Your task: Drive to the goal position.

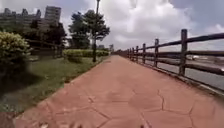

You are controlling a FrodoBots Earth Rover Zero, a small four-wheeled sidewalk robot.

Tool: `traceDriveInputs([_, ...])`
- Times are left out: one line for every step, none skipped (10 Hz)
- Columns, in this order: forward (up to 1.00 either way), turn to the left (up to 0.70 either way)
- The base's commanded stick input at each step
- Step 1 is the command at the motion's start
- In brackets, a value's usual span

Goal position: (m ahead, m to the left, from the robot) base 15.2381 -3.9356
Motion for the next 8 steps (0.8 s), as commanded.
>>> traceDriveInputs([0.85,-0.23])
traceDriveInputs([0.85,-0.23])
traceDriveInputs([0.85,-0.23])
traceDriveInputs([0.85,-0.23])
traceDriveInputs([0.85,-0.16])
traceDriveInputs([0.85,0.11])
traceDriveInputs([0.85,0.11])
traceDriveInputs([0.85,0.11])
